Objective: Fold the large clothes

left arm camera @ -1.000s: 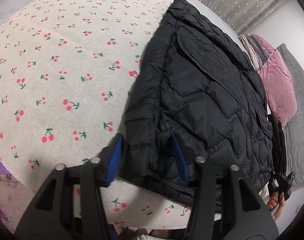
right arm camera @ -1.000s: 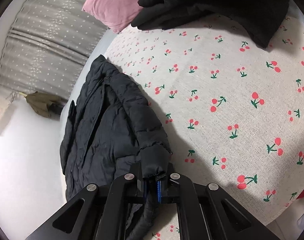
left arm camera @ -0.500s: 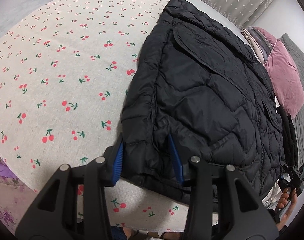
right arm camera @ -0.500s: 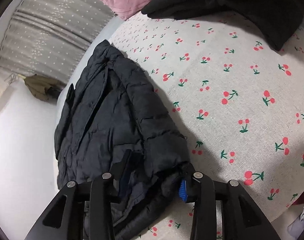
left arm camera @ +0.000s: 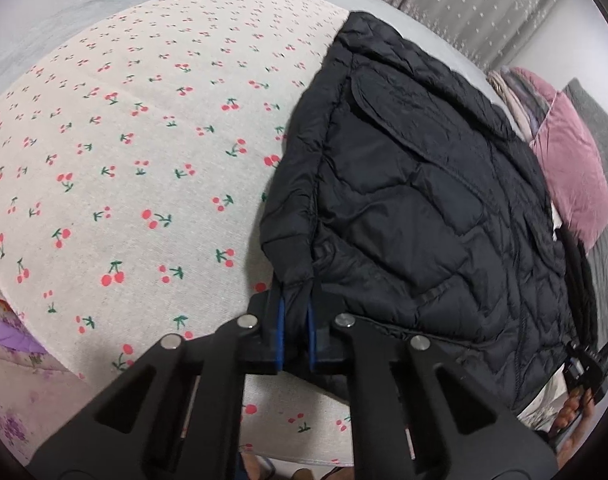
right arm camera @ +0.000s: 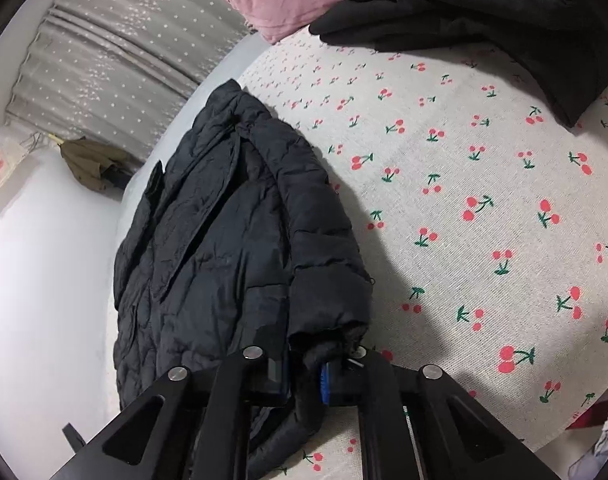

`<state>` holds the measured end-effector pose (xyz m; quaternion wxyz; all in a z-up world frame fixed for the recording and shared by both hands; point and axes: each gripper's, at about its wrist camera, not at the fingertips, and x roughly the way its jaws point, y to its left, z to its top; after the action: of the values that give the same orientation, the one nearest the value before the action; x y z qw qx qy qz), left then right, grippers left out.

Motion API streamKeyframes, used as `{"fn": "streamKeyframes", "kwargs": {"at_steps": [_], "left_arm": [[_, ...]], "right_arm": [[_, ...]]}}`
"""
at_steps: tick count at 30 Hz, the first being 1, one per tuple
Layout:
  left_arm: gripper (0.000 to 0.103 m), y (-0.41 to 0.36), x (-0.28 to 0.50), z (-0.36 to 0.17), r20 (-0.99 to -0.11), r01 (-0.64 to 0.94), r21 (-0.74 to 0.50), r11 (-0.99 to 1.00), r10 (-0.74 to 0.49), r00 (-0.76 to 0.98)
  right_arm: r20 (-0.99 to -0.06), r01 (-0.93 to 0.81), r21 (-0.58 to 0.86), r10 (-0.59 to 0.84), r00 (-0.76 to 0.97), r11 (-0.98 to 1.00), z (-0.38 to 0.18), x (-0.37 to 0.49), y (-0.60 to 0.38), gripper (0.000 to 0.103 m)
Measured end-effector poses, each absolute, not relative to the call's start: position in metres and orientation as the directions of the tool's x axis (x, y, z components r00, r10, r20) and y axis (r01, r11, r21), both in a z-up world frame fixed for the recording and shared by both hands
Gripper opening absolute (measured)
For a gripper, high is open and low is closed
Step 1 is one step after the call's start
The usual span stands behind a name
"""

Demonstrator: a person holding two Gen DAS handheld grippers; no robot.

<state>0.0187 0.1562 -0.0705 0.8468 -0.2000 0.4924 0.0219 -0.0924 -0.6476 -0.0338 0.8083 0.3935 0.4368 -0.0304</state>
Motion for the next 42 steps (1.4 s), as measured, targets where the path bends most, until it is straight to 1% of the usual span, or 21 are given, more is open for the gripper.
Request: {"fn": "streamKeyframes", "kwargs": {"at_steps": [7,11,14,17,19,20,23,26,28,33,36,39,42], "left_arm": [[0.008,0.153,0.009,-0.061,-0.817,-0.225,-0.328,0.918,-0.156,0.555],[0.007,0.152,0.009,-0.063,-0.821,-0.232,-0.311,0.921,-0.138,0.554],[0.007,0.155,0.005,-0.054,-0.797,-0.250,-0.327,0.912,-0.124,0.591],[0.007,0.151,-0.003,-0.036,-0.763,-0.252,-0.301,0.920,-0.074,0.642],[0.007,0.151,-0.011,-0.028,-0.752,-0.272,-0.295,0.916,-0.046,0.658],[0.006,0.152,-0.014,-0.025,-0.748,-0.281,-0.293,0.914,-0.036,0.663],[0.006,0.157,-0.028,-0.019,-0.740,-0.305,-0.298,0.905,-0.017,0.672],[0.006,0.165,-0.042,-0.010,-0.725,-0.293,-0.353,0.889,-0.062,0.686],[0.006,0.170,-0.051,0.002,-0.706,-0.278,-0.396,0.875,-0.097,0.701],[0.006,0.182,-0.088,0.052,-0.610,-0.205,-0.496,0.844,-0.171,0.774],[0.006,0.191,-0.116,0.085,-0.528,-0.138,-0.558,0.819,-0.222,0.820],[0.006,0.192,-0.127,0.111,-0.467,-0.116,-0.549,0.828,-0.189,0.864],[0.006,0.195,-0.107,0.119,-0.464,-0.151,-0.544,0.825,-0.145,0.874]], "right_arm": [[-0.690,0.396,0.638,0.262,0.675,0.660,-0.026,-0.100,-0.656,0.005],[-0.710,0.402,0.612,0.250,0.658,0.681,-0.026,-0.097,-0.652,0.005],[-0.688,0.383,0.634,0.263,0.676,0.672,-0.024,-0.099,-0.651,0.005],[-0.586,0.271,0.702,0.318,0.745,0.659,-0.011,-0.107,-0.649,0.005],[-0.478,0.151,0.756,0.378,0.793,0.637,0.003,-0.119,-0.643,0.005],[-0.446,0.118,0.772,0.399,0.801,0.624,0.006,-0.127,-0.640,0.005],[-0.385,0.083,0.826,0.452,0.805,0.557,0.004,-0.143,-0.636,0.005],[-0.343,0.047,0.841,0.463,0.817,0.540,0.012,-0.157,-0.637,0.005],[-0.296,0.007,0.855,0.477,0.828,0.518,0.023,-0.169,-0.640,0.005],[-0.164,-0.141,0.854,0.517,0.840,0.501,0.074,-0.198,-0.637,0.005],[-0.082,-0.226,0.835,0.521,0.850,0.501,0.108,-0.217,-0.636,0.005],[-0.001,-0.292,0.819,0.510,0.860,0.495,0.133,-0.231,-0.637,0.005],[0.016,-0.288,0.815,0.479,0.878,0.502,0.143,-0.223,-0.640,0.005]]}}
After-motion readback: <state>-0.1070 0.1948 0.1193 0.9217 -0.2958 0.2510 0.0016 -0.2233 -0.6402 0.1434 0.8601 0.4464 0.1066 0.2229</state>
